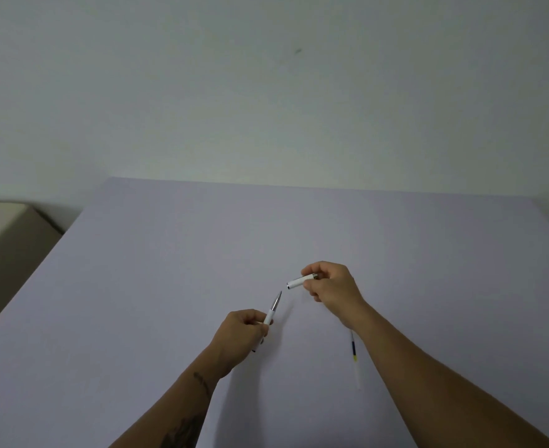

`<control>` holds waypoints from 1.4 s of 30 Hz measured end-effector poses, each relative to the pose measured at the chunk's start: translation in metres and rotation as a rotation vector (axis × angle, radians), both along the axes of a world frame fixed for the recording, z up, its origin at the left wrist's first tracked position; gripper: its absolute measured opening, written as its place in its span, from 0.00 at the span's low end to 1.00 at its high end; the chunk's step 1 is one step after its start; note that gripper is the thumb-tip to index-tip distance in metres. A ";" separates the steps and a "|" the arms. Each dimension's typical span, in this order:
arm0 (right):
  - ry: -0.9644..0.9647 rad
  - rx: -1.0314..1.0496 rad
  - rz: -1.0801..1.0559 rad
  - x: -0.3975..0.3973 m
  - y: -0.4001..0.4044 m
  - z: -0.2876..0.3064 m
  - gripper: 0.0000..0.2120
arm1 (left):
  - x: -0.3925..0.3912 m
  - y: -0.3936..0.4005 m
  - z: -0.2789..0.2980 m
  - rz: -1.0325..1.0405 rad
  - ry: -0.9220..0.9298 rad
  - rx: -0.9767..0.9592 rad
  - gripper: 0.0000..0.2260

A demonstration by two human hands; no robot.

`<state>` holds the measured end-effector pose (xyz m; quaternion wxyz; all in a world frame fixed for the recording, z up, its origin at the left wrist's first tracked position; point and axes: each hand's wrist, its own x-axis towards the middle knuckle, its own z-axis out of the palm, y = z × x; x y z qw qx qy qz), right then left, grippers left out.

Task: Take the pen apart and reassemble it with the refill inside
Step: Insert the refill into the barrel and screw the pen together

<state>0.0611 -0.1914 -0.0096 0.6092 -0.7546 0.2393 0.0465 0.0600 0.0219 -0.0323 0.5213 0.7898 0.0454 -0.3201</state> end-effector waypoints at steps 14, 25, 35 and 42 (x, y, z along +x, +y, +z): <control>-0.043 -0.042 0.074 -0.031 0.027 0.035 0.11 | -0.010 0.014 0.034 -0.099 -0.104 -0.035 0.09; -0.149 0.207 -0.167 -0.040 0.049 0.047 0.02 | -0.012 0.010 0.057 -0.055 -0.207 -0.072 0.06; -0.125 0.230 -0.231 -0.043 0.057 0.050 0.04 | -0.011 -0.006 0.068 -0.028 -0.315 -0.130 0.03; -0.029 0.063 -0.229 -0.047 0.052 0.043 0.05 | -0.028 -0.006 0.041 -0.031 -0.550 -0.017 0.10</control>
